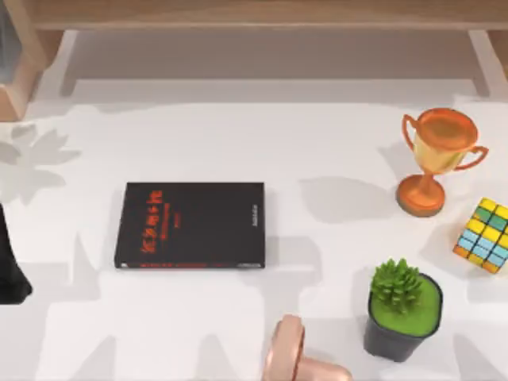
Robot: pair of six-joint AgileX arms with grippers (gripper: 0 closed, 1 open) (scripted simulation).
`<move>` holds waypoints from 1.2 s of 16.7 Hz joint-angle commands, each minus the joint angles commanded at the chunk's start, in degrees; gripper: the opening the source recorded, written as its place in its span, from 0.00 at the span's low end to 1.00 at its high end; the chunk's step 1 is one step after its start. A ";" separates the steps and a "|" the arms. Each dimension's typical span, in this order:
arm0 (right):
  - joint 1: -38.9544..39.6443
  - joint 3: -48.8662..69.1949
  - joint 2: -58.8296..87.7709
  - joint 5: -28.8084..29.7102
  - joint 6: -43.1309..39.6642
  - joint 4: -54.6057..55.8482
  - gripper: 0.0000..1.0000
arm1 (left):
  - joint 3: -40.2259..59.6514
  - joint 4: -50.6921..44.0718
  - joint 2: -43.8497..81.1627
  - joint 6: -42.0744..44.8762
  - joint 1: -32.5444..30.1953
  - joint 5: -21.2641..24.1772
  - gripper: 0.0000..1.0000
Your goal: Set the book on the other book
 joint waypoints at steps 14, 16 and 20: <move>0.00 0.00 0.00 0.00 0.00 0.00 1.00 | 34.04 14.04 44.66 0.23 10.04 10.32 1.00; 0.00 0.00 0.00 0.00 0.00 0.00 1.00 | 42.50 17.38 57.35 0.20 12.36 13.13 1.00; 0.00 0.00 0.00 0.00 0.00 0.00 1.00 | 58.85 23.88 82.20 0.15 16.84 18.47 1.00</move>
